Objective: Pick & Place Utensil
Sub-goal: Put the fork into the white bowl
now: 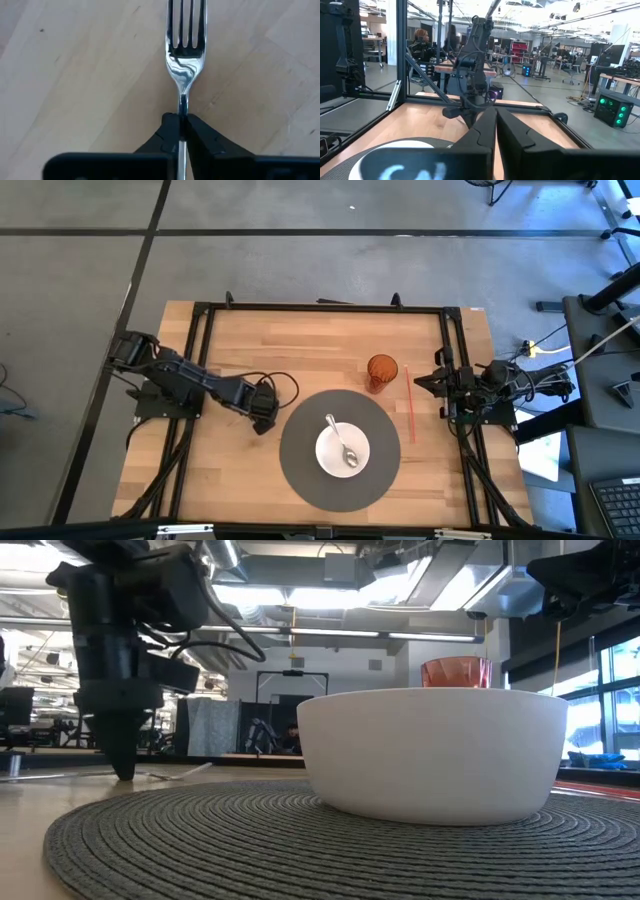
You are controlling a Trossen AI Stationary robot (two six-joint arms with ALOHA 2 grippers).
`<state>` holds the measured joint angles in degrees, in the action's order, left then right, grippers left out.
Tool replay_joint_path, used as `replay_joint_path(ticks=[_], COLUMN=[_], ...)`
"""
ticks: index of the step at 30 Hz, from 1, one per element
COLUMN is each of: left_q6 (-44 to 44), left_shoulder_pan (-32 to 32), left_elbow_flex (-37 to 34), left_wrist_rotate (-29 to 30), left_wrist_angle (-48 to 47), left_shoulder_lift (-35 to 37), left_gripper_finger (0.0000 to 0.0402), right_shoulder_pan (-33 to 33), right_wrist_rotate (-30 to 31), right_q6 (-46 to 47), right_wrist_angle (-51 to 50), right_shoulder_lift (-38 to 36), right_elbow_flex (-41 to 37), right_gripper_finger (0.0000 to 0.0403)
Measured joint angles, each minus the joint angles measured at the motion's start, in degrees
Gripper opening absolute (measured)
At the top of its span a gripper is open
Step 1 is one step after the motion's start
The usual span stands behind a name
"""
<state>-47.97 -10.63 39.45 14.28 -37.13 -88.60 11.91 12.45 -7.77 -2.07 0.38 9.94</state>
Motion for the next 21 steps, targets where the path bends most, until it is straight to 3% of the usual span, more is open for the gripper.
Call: replay_joint_path(ticks=[6, 10, 16, 21], left_q6=[1.2, 4.1, 11.1, 15.5], left_shoulder_pan=[-1.9, -3.7, -7.1, -9.6], left_elbow_flex=[-0.6, -0.7, -0.7, -4.2], left_wrist_rotate=[5.5, 10.5, 15.5, 20.2], left_wrist_angle=[-0.1, -0.8, -0.3, 3.5], left_shoulder_lift=[2.2, 7.8, 20.9, 36.2], left_gripper_finger=[0.0009, 0.0007, 0.0006, 0.0006], right_shoulder_pan=[0.0, 0.0, 0.0, 0.0], right_wrist_rotate=[0.0, 0.0, 0.0, 0.0], right_q6=[0.0, 0.0, 0.0, 0.0], right_wrist_angle=[0.0, 0.0, 0.0, 0.0], right_shoulder_lift=[0.0, 0.0, 0.0, 0.0], right_elbow_flex=[0.0, 0.0, 0.0, 0.0], right_gripper_finger=[0.0016, 0.0016, 0.0016, 0.0016])
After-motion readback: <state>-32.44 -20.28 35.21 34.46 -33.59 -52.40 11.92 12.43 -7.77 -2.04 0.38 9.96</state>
